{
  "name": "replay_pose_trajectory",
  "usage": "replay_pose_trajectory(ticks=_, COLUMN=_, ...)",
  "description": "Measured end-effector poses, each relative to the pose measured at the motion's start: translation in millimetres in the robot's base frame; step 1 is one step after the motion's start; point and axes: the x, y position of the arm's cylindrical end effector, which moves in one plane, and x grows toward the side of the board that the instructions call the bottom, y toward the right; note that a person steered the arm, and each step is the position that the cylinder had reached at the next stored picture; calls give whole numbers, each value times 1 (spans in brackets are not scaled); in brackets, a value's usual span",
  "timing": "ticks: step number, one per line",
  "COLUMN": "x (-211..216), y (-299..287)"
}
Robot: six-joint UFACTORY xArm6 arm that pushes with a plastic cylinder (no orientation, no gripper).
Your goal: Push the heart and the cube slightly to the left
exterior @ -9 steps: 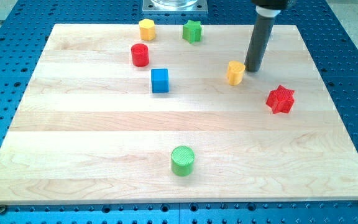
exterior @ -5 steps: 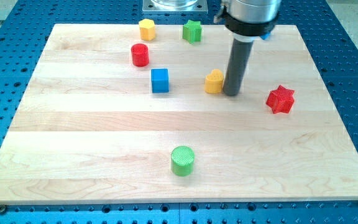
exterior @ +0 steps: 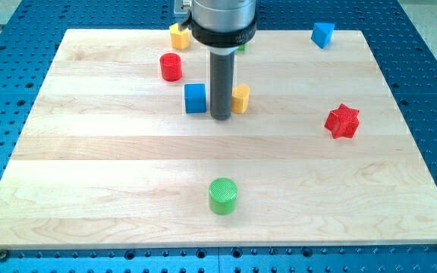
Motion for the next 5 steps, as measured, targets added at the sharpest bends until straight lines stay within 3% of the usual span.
replay_pose_trajectory(ticks=3, x=-2, y=-51)
replay_pose_trajectory(ticks=4, x=-39, y=-5)
replay_pose_trajectory(ticks=5, x=-62, y=-9)
